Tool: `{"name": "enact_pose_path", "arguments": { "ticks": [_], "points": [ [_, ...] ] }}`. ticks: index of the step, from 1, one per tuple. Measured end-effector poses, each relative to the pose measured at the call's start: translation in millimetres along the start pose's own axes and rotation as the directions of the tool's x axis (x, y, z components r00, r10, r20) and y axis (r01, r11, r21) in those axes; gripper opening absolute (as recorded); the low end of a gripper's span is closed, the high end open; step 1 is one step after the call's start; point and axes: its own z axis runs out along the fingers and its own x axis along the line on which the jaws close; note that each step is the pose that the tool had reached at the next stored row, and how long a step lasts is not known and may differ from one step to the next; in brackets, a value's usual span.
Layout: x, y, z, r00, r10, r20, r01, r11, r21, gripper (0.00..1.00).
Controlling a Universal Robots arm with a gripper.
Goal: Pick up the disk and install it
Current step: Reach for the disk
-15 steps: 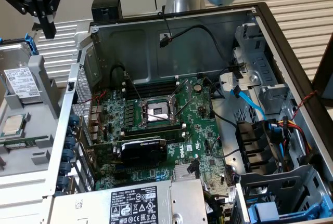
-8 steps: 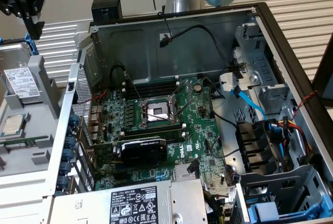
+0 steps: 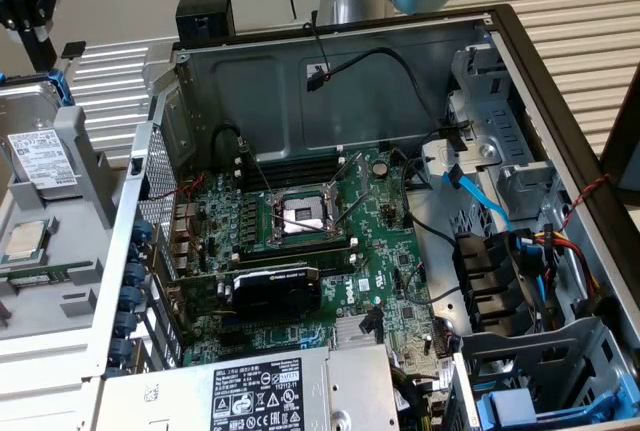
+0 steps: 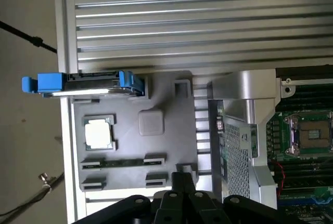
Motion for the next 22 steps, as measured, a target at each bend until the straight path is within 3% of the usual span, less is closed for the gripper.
{"name": "enact_pose_path", "arguments": {
  "ticks": [6,13,22],
  "points": [
    [5.9,21.5,0.0,1.0000,0.000,0.0001,0.000,1.0000,0.0031,0.11],
    [34.2,25.9,-0.4,1.0000,0.000,0.0000,0.000,1.0000,0.0030,0.11],
    [59.0,43.5,-0.8,1.0000,0.000,0.0001,0.000,1.0000,0.0030,0.11]
  ]
}}
